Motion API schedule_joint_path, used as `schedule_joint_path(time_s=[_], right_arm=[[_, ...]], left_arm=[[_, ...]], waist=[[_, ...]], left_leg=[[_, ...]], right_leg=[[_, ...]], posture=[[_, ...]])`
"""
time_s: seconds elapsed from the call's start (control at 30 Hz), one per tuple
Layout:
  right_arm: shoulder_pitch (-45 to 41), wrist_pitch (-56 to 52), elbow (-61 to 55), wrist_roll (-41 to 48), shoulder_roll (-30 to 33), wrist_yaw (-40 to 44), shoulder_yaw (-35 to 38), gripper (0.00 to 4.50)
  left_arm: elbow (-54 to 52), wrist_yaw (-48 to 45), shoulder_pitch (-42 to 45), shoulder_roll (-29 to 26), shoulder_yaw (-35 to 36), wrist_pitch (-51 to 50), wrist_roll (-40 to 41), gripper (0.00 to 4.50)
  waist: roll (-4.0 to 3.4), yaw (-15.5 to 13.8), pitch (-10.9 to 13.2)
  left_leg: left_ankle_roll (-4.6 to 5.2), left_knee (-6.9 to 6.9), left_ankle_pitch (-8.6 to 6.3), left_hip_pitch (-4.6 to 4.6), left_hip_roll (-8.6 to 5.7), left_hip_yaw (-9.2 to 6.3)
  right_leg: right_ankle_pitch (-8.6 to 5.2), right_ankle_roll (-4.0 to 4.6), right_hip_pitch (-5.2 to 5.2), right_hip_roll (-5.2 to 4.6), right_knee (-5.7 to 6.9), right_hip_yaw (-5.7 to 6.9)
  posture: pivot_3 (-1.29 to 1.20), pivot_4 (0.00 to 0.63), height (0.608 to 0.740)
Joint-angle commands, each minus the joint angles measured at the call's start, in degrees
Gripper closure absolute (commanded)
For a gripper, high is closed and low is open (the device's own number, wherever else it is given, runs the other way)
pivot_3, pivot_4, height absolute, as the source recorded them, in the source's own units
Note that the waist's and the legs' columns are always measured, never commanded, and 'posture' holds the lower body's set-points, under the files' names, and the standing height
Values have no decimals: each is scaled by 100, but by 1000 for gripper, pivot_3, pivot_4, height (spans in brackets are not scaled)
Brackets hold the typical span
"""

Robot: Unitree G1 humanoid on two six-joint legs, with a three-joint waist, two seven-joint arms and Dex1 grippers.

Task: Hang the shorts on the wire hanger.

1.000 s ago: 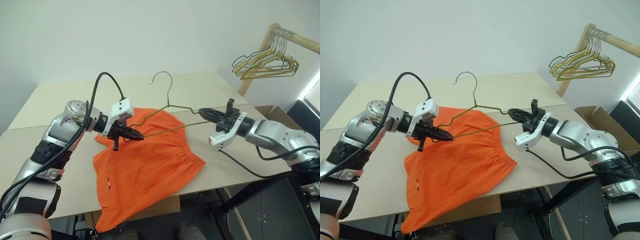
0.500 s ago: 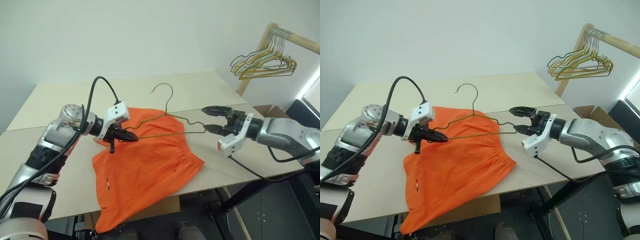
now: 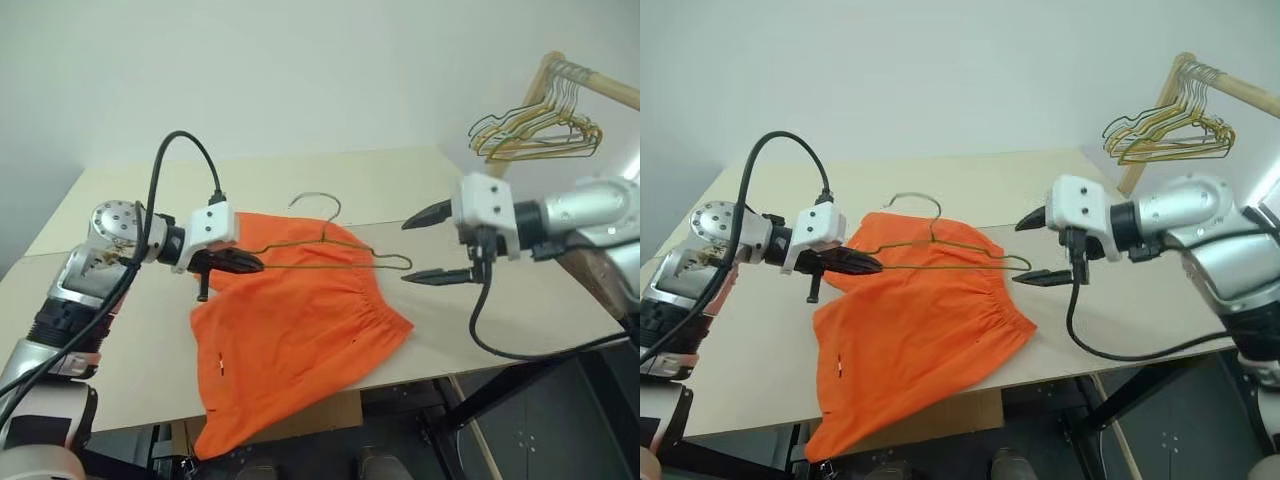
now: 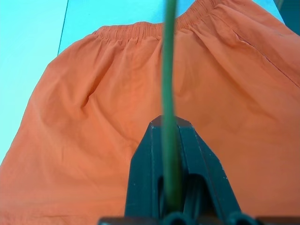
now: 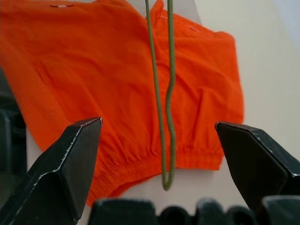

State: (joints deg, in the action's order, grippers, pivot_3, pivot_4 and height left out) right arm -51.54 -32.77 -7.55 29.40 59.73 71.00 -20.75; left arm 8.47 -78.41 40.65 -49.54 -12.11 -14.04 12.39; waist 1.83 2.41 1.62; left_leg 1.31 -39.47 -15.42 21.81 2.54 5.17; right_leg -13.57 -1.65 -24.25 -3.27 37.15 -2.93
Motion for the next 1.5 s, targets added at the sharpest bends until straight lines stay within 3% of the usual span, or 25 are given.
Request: schedule_joint_path(time_s=[0.03, 0.37, 0.5, 0.83, 0.87, 1.17, 1.37, 1.5], right_arm=[[-296, -393, 9, -422, -114, 429, -345, 18], [-644, -679, 875, -1681, -1080, 322, -871, 18], [-617, -678, 956, -1802, -1187, 461, -789, 855], [-530, -607, 777, -1900, -1176, 759, -708, 4286], [-527, -619, 764, -1911, -1176, 768, -711, 4457], [-421, -621, 715, -1958, -1102, 918, -642, 4457], [41, -886, 414, -1731, -727, 983, -281, 4500], [904, -1476, -3, -1392, -200, 744, 339, 4500]], left_arm=[[-292, -117, 5, -88, 278, -34, 175, 4500], [-586, -166, -199, -112, 404, -257, 270, 4500], [-693, -158, -303, -128, 401, -290, 240, 4500], [-727, -206, -319, -132, 343, -302, 178, 4500], [-733, -214, -314, -131, 346, -311, 189, 4500], [-690, -364, -350, -82, 448, -146, 317, 4500], [-403, -366, -183, 10, 591, 18, 395, 2846], [-243, -400, -234, -79, 762, 36, 497, 1562]], waist=[[-1, -15, -1], [-3, -176, 0], [-3, -201, 0], [-3, -178, 0], [-3, -177, 0], [-3, -175, 0], [-3, -203, 0], [-3, -246, 0]], left_leg=[[0, -4, 0, 8, 1, 3], [8, -44, -7, 58, 1, 18], [8, -45, -7, 59, 1, 15], [8, -46, -7, 58, 1, 12], [8, -46, -7, 58, 1, 12], [8, -46, -7, 58, 1, 12], [8, -48, -7, 59, 0, 10], [8, -48, -7, 59, 0, 8]], right_leg=[[0, 0, -4, 1, 0, 2], [2, -2, -18, -3, 1, 40], [2, -2, -16, -3, 2, 46], [3, -2, -14, -1, 2, 48], [3, -2, -14, -1, 2, 48], [3, -2, -14, -1, 2, 49], [3, -3, -12, -2, 1, 51], [2, -3, -9, -3, -2, 54]], posture=[[12, 0, 740], [27, 0, 740], [32, 0, 740], [28, 0, 740], [24, 0, 740], [23, 0, 740], [30, 0, 740], [30, 0, 740]])
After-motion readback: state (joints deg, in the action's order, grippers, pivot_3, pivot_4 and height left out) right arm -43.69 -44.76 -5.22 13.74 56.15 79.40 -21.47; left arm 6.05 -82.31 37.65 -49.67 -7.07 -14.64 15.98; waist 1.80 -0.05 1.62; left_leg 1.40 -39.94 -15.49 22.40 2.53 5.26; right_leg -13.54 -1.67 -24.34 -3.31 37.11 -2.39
